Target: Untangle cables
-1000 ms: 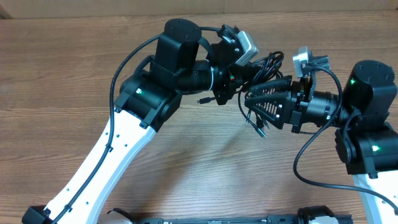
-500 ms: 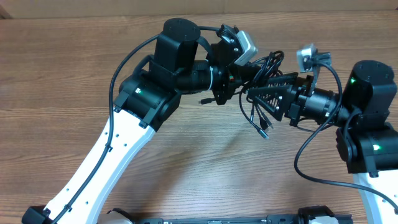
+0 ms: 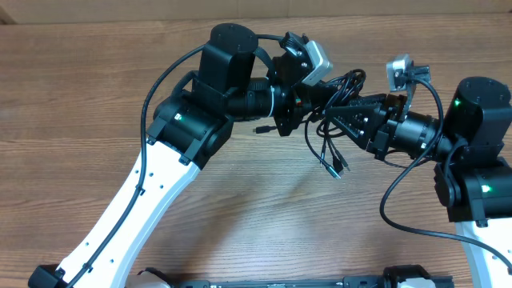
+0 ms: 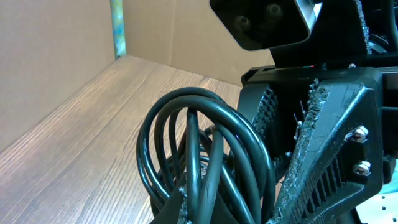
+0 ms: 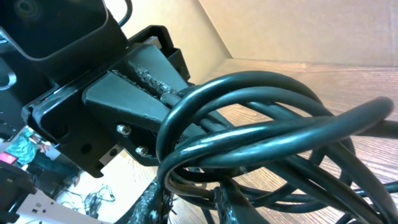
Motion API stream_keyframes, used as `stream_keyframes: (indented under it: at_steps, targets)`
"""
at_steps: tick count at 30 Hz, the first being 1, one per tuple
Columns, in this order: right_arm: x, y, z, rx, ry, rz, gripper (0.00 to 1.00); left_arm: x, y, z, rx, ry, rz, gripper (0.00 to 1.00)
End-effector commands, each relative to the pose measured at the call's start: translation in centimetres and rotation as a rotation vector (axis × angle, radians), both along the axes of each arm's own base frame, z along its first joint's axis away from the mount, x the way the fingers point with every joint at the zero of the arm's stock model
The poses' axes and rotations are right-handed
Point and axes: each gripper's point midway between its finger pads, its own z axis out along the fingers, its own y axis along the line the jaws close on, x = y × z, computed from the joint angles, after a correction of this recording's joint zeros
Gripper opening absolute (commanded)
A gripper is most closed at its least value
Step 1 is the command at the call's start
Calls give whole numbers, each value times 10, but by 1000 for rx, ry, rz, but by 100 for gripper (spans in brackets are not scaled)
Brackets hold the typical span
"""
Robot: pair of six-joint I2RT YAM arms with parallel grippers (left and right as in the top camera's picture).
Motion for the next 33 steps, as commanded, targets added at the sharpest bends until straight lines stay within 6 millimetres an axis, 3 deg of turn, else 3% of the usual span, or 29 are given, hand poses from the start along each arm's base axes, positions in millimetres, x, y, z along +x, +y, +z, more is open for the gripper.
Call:
stream_keyframes:
  at_steps: [1, 8, 11, 14, 33]
  targets:
    - [-5, 3, 8, 14, -17, 34, 23, -6, -4, 8, -24, 1, -30, 4]
    - [-6, 3, 8, 14, -17, 35, 24, -13, -12, 9, -25, -4, -54, 4]
    - [-7, 3, 8, 17, -16, 44, 31, -11, -12, 8, -20, -8, -37, 4]
    - [-9, 4, 9, 22, -14, 57, 32, -10, -12, 8, -21, -4, -33, 4]
    - [-16, 8, 12, 39, -24, 102, 4, -5, -12, 8, -16, -3, 4, 4]
